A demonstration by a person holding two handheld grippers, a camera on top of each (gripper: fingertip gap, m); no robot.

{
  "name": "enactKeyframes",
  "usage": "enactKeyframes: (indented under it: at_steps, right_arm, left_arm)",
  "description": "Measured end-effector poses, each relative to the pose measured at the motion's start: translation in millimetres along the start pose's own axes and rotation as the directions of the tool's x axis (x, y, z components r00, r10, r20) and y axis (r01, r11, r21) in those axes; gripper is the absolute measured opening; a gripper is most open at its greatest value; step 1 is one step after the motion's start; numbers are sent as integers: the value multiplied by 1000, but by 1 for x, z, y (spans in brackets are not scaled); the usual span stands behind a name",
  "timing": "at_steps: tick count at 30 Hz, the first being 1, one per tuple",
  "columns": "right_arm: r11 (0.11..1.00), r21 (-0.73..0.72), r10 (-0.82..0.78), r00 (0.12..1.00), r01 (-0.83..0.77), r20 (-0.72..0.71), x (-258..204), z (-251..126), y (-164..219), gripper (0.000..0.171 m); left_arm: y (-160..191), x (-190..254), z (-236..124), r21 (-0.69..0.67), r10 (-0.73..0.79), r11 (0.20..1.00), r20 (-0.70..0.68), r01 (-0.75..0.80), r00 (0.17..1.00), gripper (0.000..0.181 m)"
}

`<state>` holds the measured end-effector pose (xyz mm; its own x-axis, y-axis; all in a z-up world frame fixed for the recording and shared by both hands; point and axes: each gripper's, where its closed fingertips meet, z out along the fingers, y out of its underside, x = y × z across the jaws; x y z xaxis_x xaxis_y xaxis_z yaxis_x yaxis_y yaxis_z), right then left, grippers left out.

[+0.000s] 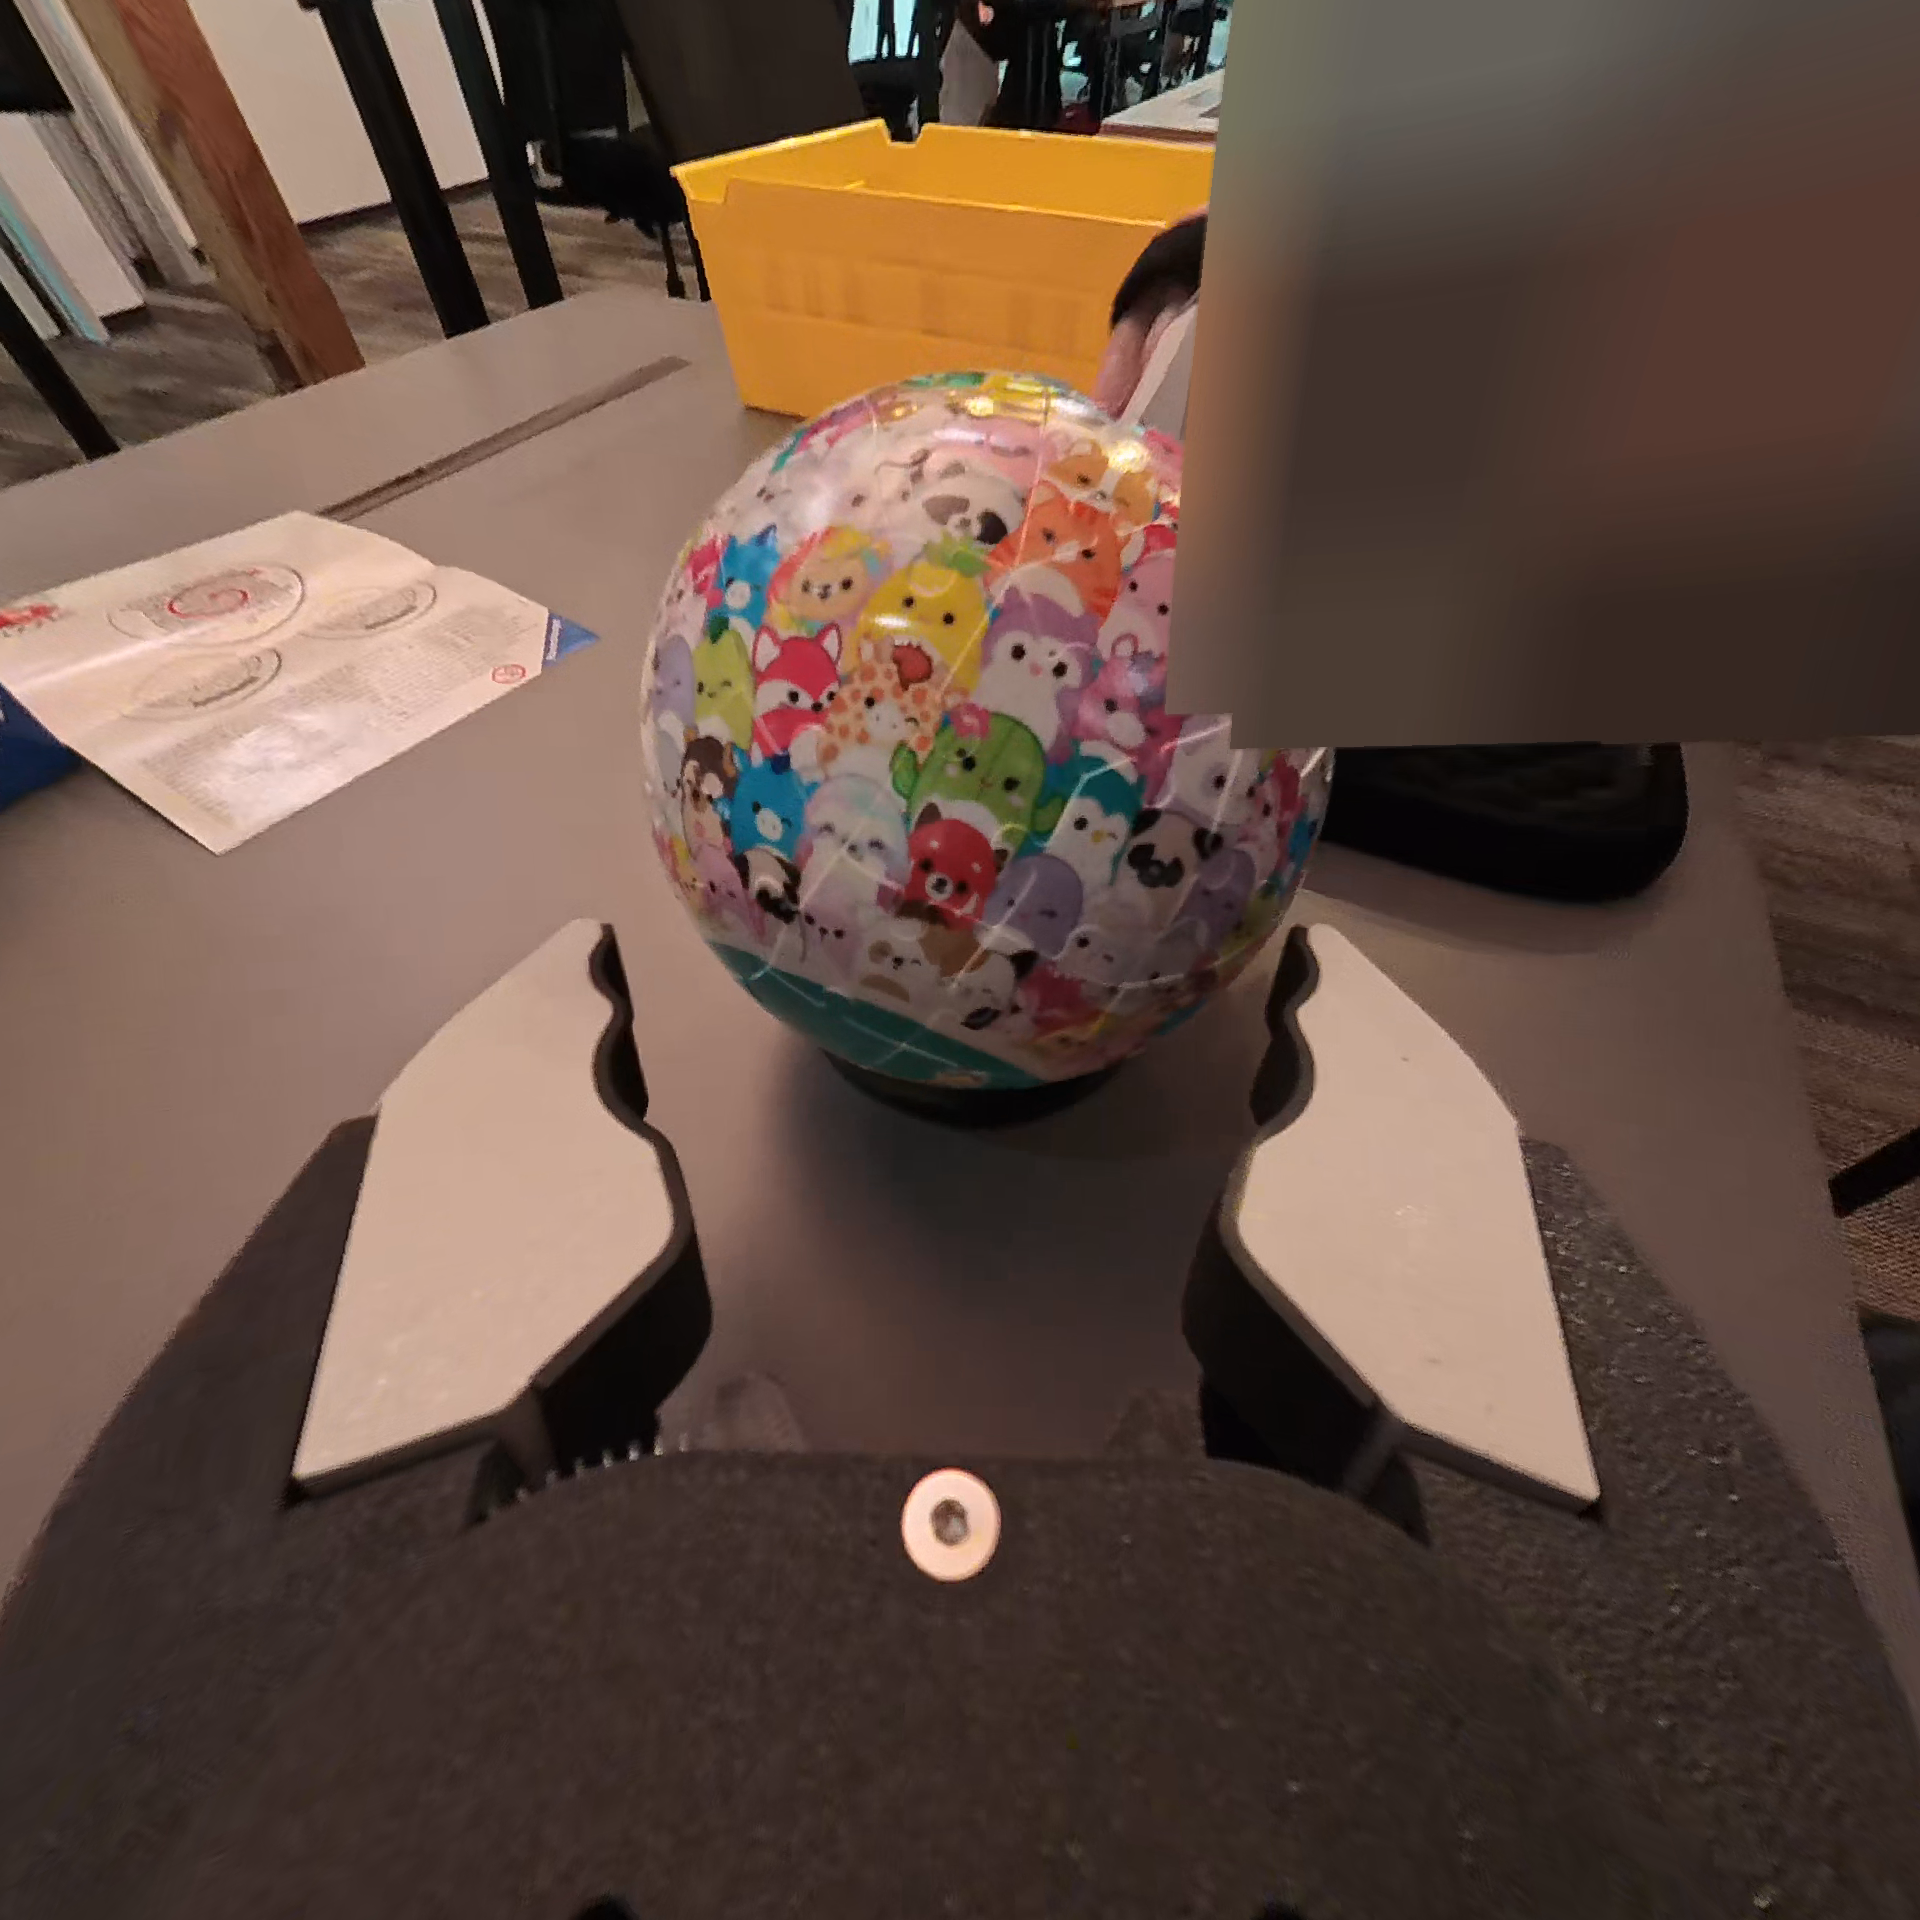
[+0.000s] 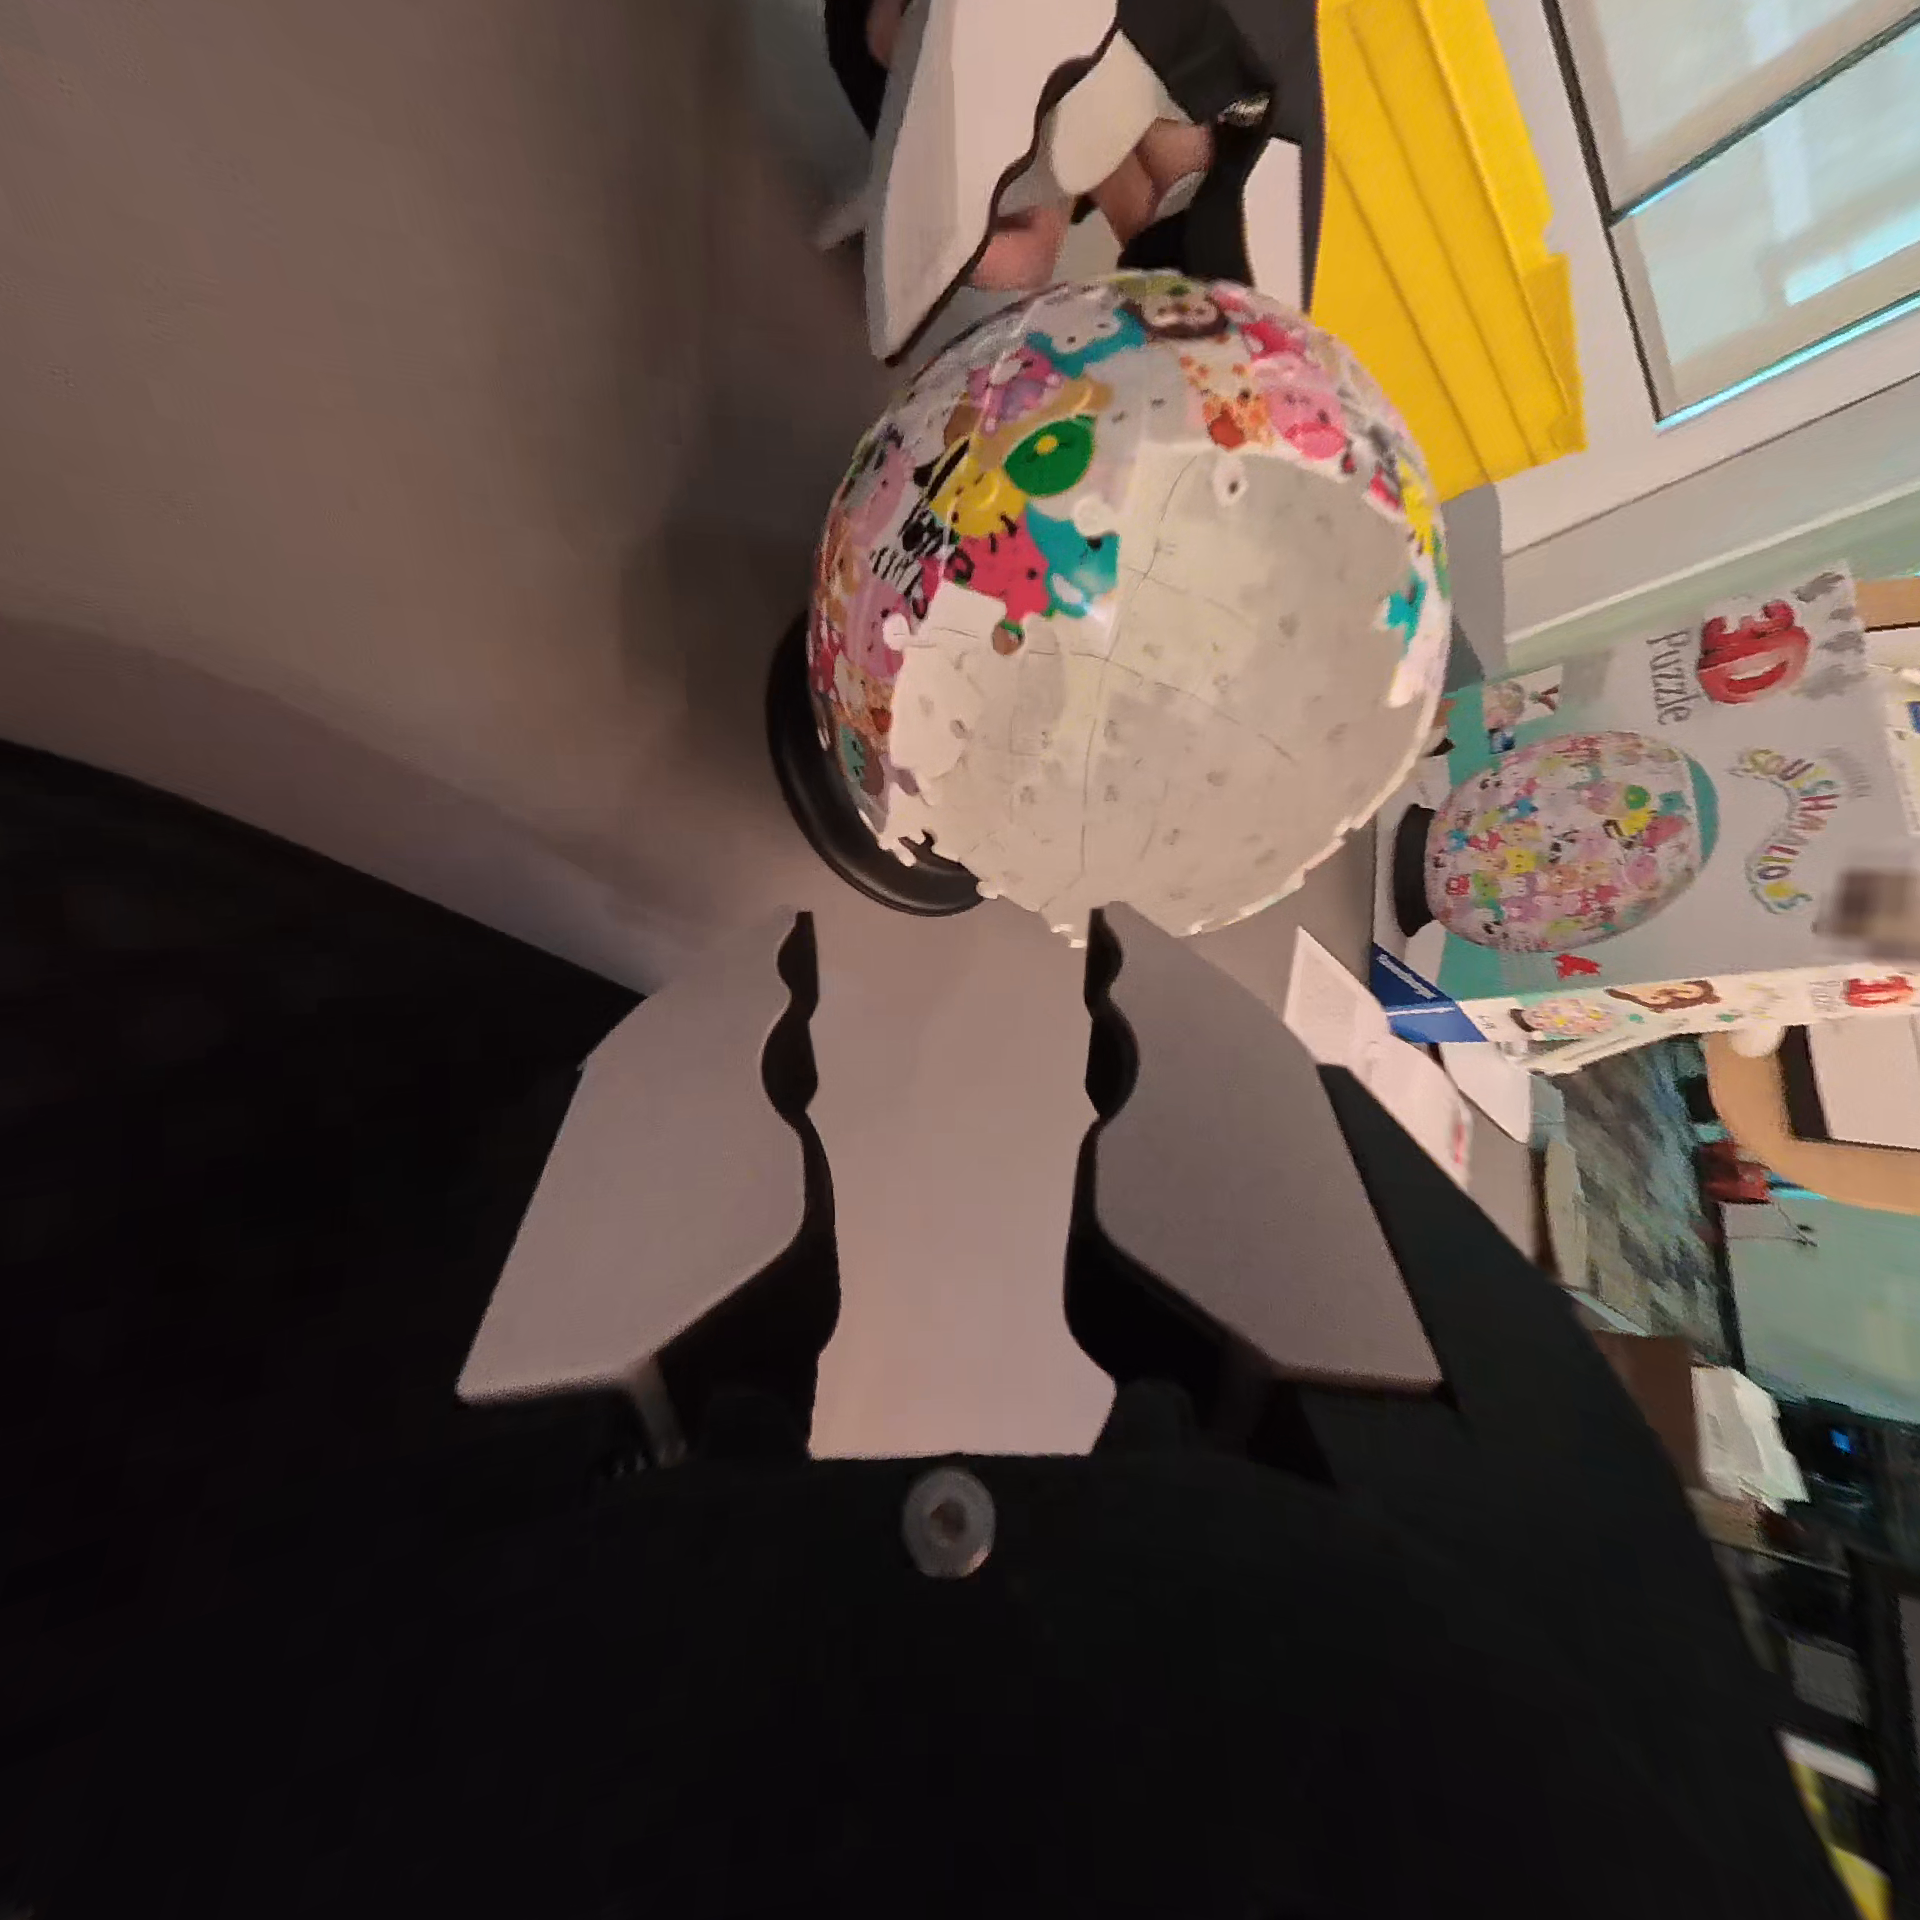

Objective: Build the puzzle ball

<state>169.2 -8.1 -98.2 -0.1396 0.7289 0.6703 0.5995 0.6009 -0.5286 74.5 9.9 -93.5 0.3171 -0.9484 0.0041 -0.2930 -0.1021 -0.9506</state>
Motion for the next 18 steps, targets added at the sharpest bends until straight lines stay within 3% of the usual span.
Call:
enactKeyframes:
  at_steps: [7,18]
  right_arm:
    - [962,167,206,975,-216,79,4,4,-7,45]
    - [975,113,174,975,-190,136,-14,18,-11,55]
  left_arm:
    - [-7,4,5,34,20,999,-107,-17,994,108]
    - [-9,-2,10,25,26,1000,-314,-19,949,108]
